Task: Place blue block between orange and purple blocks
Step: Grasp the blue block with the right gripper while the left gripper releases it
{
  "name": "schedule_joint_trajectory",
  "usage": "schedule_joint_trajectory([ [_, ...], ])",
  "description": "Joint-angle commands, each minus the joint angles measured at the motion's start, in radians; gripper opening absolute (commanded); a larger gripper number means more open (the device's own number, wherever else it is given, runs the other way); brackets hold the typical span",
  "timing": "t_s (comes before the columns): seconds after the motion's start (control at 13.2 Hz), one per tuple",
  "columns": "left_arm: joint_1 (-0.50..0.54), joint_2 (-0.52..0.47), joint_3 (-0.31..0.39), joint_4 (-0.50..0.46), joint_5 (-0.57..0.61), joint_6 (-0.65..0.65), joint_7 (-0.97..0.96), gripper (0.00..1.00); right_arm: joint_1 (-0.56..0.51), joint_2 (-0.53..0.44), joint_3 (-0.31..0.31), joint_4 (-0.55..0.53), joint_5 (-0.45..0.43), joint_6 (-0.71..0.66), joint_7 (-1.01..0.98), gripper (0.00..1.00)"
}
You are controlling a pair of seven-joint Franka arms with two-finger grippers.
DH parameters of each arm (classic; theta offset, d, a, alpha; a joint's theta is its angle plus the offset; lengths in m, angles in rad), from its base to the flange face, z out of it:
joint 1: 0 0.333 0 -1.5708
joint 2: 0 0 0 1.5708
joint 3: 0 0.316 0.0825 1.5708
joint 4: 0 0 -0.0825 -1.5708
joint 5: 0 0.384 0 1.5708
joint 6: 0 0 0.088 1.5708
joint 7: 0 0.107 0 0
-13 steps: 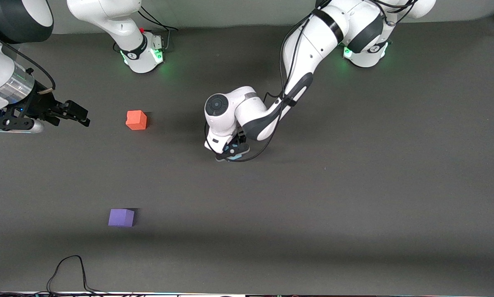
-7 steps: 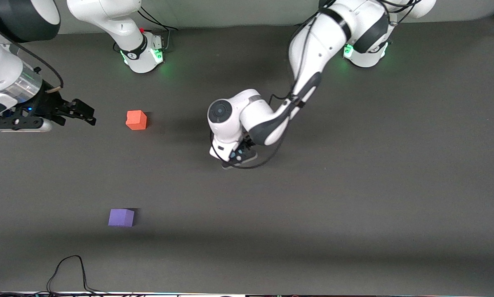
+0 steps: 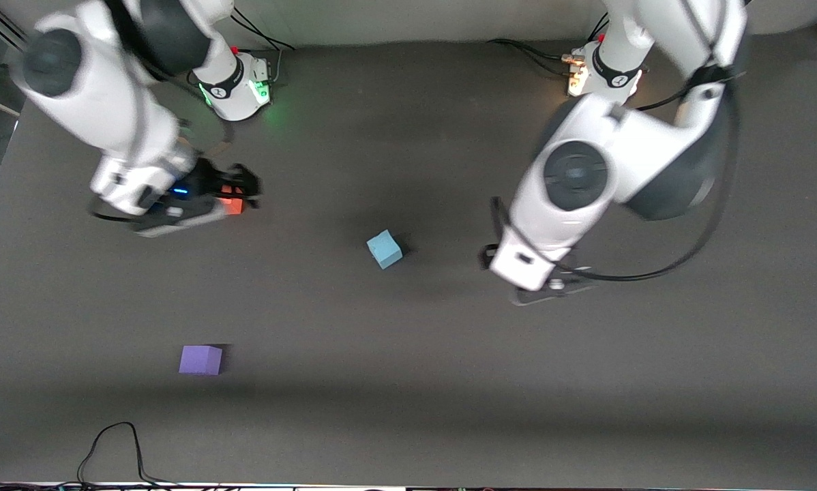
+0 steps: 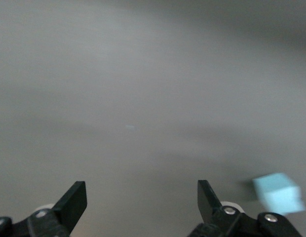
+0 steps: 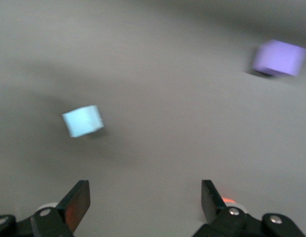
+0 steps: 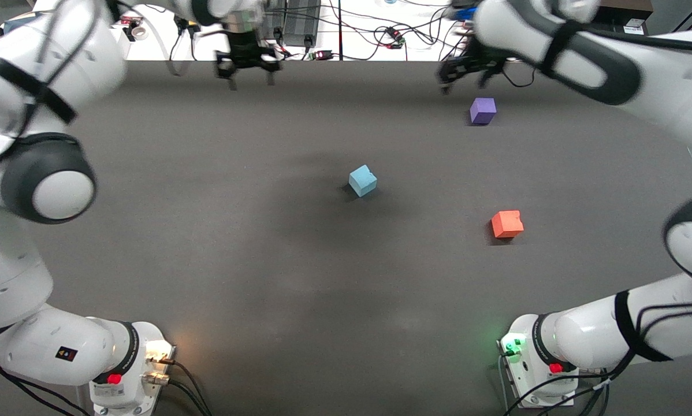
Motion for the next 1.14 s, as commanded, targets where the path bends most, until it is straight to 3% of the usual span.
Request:
schedule_joint_trajectory([
  [0.0,-0.004,-0.242,0.201,-0.345,-0.071,0.136,0.280,1.00,0.004,0.191,0.106,0.127,-0.021,0.095,0.072,1.00],
  [0.23,-0.007,-0.359,0.355,-0.493,-0.076,0.190,0.427,1.00,0.040,0.348,0.195,0.095,-0.199,0.304,0.178,1.00],
  [0.38,0.007,-0.387,0.362,-0.496,-0.053,0.145,0.445,1.00,0.051,0.438,0.235,0.066,-0.326,0.404,0.276,1.00],
  [0.53,0.071,-0.410,0.331,-0.501,-0.046,0.143,0.445,1.00,0.053,0.480,0.241,-0.029,-0.425,0.546,0.362,1.00],
  [0.68,0.166,-0.439,0.244,-0.509,-0.046,0.132,0.445,1.00,0.048,0.502,0.240,-0.142,-0.434,0.750,0.410,1.00],
  [0.83,0.252,-0.463,0.196,-0.492,-0.046,0.106,0.504,1.00,0.053,0.532,0.237,-0.190,-0.472,0.829,0.462,1.00],
  [0.91,0.242,-0.471,0.231,-0.487,-0.046,0.102,0.555,1.00,0.047,0.535,0.235,-0.205,-0.551,0.829,0.511,1.00],
  [1.06,0.127,-0.477,0.376,-0.466,-0.044,0.082,0.597,1.00,0.036,0.555,0.234,-0.218,-0.676,0.828,0.588,1.00],
])
